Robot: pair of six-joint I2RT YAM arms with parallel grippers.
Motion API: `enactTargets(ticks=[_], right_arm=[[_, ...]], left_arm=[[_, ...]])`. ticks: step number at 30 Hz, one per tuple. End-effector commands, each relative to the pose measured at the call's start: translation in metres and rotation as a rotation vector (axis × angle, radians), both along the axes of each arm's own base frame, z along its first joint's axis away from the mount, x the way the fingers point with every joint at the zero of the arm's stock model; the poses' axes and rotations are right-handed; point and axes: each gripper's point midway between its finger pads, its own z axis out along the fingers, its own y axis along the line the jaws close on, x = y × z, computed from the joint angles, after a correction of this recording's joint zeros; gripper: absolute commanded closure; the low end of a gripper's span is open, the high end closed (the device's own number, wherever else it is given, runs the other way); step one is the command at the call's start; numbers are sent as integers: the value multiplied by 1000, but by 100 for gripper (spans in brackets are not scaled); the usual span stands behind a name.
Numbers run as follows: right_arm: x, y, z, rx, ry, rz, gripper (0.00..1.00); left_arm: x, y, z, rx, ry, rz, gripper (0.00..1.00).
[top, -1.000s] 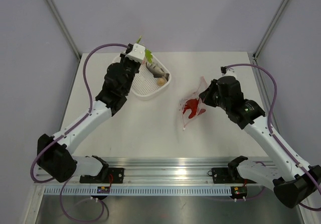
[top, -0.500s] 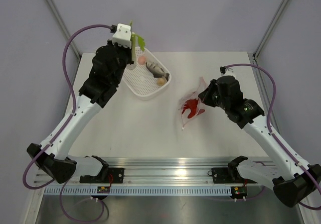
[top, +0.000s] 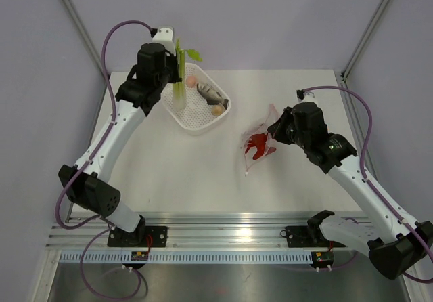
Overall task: Place the food in the zip-top bag and seal the zipper
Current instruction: Pick up the fake vegetable from the bin, then place the fake vegetable in the bin.
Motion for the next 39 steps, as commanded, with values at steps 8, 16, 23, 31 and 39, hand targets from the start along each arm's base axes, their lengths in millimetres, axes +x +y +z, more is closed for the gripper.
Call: enactTargets(ticks=[8,16,23,31,39], right_arm=[[6,-1,8,9,-37,-12,100],[7,0,6,7,-33,-10,100],[8,2,4,6,-25,-5,100],[6,-1,4,-2,-22,-10,100],[6,-1,5,7,-23,-18,100]], left_arm=[[24,-11,-1,-309,101,-38,100],[24,-16,-9,-332,125,-55,100],[44,-9,-14,-403,158,17,100],[106,23,-80,-521,257,210,9],[101,29,-77,-195,206,155,2]])
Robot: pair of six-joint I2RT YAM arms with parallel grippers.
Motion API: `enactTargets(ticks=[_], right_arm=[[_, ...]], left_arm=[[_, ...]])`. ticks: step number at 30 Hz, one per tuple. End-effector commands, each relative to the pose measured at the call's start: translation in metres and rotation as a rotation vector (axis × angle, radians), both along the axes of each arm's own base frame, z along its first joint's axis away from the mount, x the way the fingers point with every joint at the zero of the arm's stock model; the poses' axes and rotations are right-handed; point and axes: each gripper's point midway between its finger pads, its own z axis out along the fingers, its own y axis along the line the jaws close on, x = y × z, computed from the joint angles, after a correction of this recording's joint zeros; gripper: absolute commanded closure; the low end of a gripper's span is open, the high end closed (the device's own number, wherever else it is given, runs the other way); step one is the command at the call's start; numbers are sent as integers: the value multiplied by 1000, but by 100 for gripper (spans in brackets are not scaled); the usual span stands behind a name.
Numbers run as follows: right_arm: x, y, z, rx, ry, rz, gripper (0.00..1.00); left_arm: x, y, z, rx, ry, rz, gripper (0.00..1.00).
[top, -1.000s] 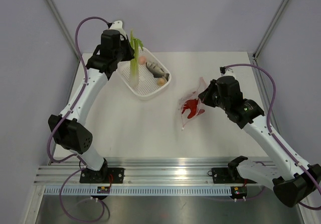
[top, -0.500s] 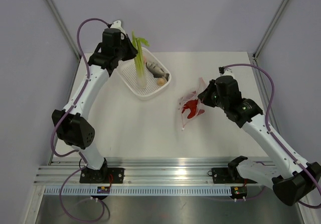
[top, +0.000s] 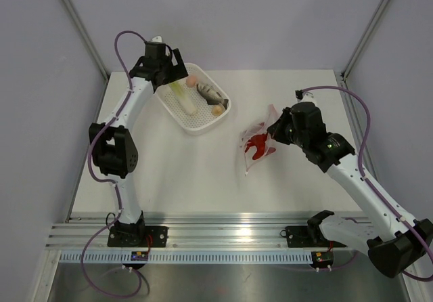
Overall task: Place the food in the zip-top bag and seal the zipper
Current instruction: Place the fake vegetable in the bin, then adjust the fake vegetable in the bin.
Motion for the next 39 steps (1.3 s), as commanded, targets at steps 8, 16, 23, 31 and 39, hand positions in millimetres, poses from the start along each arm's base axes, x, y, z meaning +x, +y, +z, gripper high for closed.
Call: enactTargets(ticks=[8,16,23,31,39], right_arm=[[12,13,6,31,-15,26,100],[13,10,1,19,-11,15,100],[13,11,-3,12,0,24,99],[12,10,-5,3,5,25,99],[13,13,-6,11,8,32,99]], left_arm=[[-9,-5,-10,411,1,-142,26],[-10,2,-63,550,75,-121,11],[-3,-5,-105,478,179,-70,2],[0,-20,-126,332,186,17,5],[2,-37,-152,244,209,-10,24]])
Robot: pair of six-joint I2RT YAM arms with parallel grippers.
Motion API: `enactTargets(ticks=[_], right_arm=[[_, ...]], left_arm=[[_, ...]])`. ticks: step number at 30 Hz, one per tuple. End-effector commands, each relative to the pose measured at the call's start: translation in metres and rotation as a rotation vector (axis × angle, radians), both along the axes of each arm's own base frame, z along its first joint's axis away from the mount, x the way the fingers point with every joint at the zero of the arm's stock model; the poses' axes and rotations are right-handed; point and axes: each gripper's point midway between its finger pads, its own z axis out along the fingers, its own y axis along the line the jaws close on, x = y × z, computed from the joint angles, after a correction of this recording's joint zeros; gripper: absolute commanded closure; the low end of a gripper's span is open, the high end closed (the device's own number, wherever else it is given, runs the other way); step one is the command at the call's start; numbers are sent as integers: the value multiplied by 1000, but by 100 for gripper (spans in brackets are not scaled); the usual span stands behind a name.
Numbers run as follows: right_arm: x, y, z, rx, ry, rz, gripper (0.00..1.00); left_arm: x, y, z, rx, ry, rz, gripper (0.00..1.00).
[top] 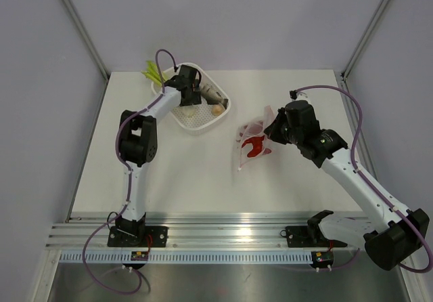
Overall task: Place the food in the zip-top bag and seal the zipper
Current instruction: Adjust the fake vegetable in the bin.
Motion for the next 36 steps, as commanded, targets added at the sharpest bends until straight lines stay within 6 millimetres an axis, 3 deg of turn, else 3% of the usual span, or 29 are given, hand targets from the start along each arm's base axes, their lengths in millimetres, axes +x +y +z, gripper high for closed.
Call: enactTargets(ticks=[1,3,4,5,6,7,8,10,11,15,20,27,28,29,30,31,32,33,36], right_arm=[[6,4,12,27,-43,14,99],[5,4,13,26,-47,14,99],[4,2,12,23,-46,10,99],[4,2,12,23,-46,9,99],[4,2,13,24,-48,11,99],[4,2,12,23,-47,8,99],[4,2,12,25,-46,8,99],[4,3,12,27,-48,9,99],[4,3,12,30,-46,7,99],[4,5,11,38,-43,14,100],[2,3,11,36,-41,7,100],[0,0,9,31,-37,0,100],[0,1,9,33,-36,0,100],[0,1,9,31,-34,4,100],[0,0,8,30,-32,1,100],[0,1,8,30,-32,2,100],[-1,0,7,27,-30,2,100],[-1,0,9,28,-37,0,100],[0,0,9,28,-35,1,100]], left_arm=[[10,-14,-6,-77,-26,-6,31],[10,-18,0,-102,-43,-22,46],[5,-17,0,-107,-41,-18,63],[6,-18,19,-127,-84,-17,74],[4,-18,29,-142,-105,-10,81],[0,-18,30,-156,-113,-7,94],[-3,-18,56,-179,-159,-3,100],[-10,-19,70,-237,-182,33,100],[-17,-25,86,-287,-217,22,100],[-30,-53,99,-446,-247,29,100],[-38,-88,104,-622,-239,63,100],[-50,-119,106,-842,-218,200,100],[-49,-121,109,-848,-228,199,99],[-48,-121,110,-843,-238,203,87],[-47,-122,113,-840,-249,185,69],[-43,-122,119,-839,-272,164,30],[-42,-123,122,-827,-275,145,19],[-40,-122,127,-786,-291,100,10],[-36,-127,155,-685,-361,-93,9]])
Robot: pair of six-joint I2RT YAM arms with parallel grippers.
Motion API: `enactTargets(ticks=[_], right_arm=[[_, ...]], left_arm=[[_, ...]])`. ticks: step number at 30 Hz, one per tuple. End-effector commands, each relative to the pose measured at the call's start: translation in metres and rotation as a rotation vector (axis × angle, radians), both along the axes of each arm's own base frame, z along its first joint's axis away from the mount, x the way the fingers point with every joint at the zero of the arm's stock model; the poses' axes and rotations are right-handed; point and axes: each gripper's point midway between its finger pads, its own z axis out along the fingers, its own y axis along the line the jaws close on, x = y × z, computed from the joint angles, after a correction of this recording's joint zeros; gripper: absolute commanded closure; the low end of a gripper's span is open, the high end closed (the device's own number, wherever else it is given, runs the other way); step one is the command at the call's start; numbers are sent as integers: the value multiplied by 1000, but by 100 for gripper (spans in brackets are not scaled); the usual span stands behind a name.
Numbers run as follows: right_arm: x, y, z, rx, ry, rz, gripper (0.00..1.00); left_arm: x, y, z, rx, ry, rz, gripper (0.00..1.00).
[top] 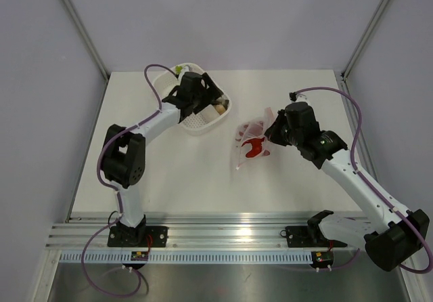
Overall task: Place the food in the zip-top bag and seal the zipper
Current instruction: Adjust the fake vegetable in the bin, then adjust the bin at the center of the board.
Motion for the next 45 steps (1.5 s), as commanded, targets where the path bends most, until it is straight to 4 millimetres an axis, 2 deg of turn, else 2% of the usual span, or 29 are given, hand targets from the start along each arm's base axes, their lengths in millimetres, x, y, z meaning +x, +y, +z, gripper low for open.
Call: enactTargets(ticks=[1,3,5,6,9,12,13,16,17,21,22,25,27,29,32,33,35,36,37,38,39,40,42,43,45], right_arm=[[4,0,13,26,-46,-6,100],[3,1,14,29,-47,0,100],[3,1,14,31,-50,1,100],[3,1,14,32,-51,1,99],[3,3,14,37,-52,7,100],[2,3,15,36,-55,11,99],[2,3,15,35,-54,13,99],[2,3,16,37,-58,15,99],[2,2,16,32,-57,14,99],[0,0,15,25,-56,10,99],[-1,-1,14,23,-55,9,99],[1,1,14,28,-57,11,99],[1,2,14,33,-53,14,99],[2,4,12,37,-49,20,99],[2,5,11,42,-44,19,99],[2,6,11,41,-44,21,99],[1,6,10,43,-42,23,99],[2,5,11,45,-46,20,99],[1,6,12,47,-46,22,99],[1,6,11,47,-46,22,99],[1,6,12,49,-47,23,99],[1,6,12,51,-48,24,99],[1,7,10,52,-44,26,99],[0,8,11,59,-46,32,99],[0,9,10,64,-43,33,99]], left_arm=[[17,-7,82,98,-276,-164,9],[20,5,100,249,-368,-208,13],[23,20,101,390,-397,-223,15],[26,26,102,528,-445,-295,17],[33,47,87,827,-458,-415,17],[35,60,67,1040,-468,-552,16],[32,61,54,1068,-469,-603,14],[34,66,34,1125,-460,-690,14],[38,73,22,1125,-426,-688,14],[50,96,4,983,-315,-567,20],[53,108,0,950,-286,-535,24],[54,121,-17,855,-185,-437,24],[50,124,-35,842,-124,-437,24],[47,131,-46,819,-59,-368,24],[34,137,-55,759,9,-267,24],[24,141,-64,741,43,-238,25],[11,143,-57,659,65,-140,24],[-8,145,-72,634,115,-122,24],[-16,139,-58,588,89,-98,23],[-22,133,-56,531,90,-59,23],[-41,124,-66,532,114,-66,22],[-46,119,-46,525,73,-48,20],[-64,106,-37,538,61,-27,16],[-68,102,-21,531,28,-18,15],[-77,85,-5,533,-14,-71,16]])
